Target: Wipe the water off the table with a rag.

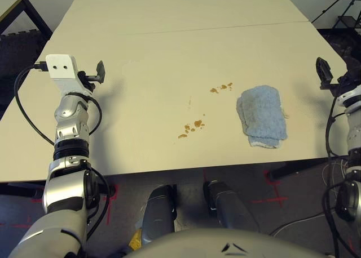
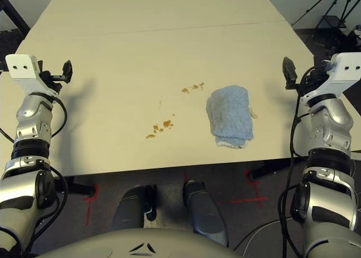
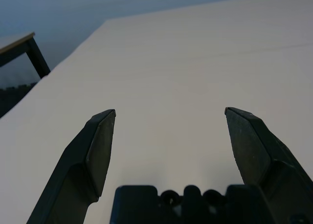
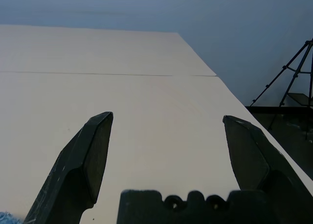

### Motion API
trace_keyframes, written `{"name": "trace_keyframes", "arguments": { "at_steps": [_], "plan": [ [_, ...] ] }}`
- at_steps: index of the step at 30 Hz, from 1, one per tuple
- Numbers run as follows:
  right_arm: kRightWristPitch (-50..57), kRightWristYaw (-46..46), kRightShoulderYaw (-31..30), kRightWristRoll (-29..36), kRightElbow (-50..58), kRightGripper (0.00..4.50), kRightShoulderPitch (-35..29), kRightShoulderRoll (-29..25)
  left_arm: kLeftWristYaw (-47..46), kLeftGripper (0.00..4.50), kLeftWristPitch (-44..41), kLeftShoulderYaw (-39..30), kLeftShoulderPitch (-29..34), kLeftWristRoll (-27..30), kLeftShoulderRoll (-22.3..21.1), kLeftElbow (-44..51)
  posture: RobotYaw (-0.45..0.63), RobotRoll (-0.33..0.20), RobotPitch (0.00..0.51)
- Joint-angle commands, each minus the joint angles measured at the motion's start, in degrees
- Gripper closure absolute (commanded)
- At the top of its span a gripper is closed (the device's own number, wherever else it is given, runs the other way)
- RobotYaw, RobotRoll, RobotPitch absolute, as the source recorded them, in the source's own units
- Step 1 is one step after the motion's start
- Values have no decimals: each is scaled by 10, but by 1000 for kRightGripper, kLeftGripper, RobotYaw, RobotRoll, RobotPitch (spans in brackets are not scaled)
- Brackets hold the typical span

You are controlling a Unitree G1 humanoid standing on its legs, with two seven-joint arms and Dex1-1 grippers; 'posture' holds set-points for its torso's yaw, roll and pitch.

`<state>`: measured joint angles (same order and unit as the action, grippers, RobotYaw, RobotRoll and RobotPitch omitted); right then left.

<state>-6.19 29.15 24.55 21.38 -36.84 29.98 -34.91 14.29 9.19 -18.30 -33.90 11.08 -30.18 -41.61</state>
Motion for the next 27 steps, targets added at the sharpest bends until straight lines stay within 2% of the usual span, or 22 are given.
{"name": "trace_keyframes", "arguments": {
  "at_steps": [1,7,13,23,27],
  "plan": [
    [5,2,3,0,-15,25,1,-3,-10,0,-11,-10,16,3,-3,12,-196,0,162],
    [7,1,-4,-4,-18,25,6,2,-1,0,-16,-6,27,5,8,24,-203,0,174],
    [18,8,-6,-1,-12,25,5,-4,89,0,-34,-1,6,32,-1,19,-232,0,184],
    [39,15,-6,-3,-9,25,-3,-15,476,0,-132,74,58,127,-65,156,-215,0,194],
    [47,20,-12,-8,-21,25,5,-19,577,0,-166,99,60,145,-90,182,-205,0,194]
  ]
}}
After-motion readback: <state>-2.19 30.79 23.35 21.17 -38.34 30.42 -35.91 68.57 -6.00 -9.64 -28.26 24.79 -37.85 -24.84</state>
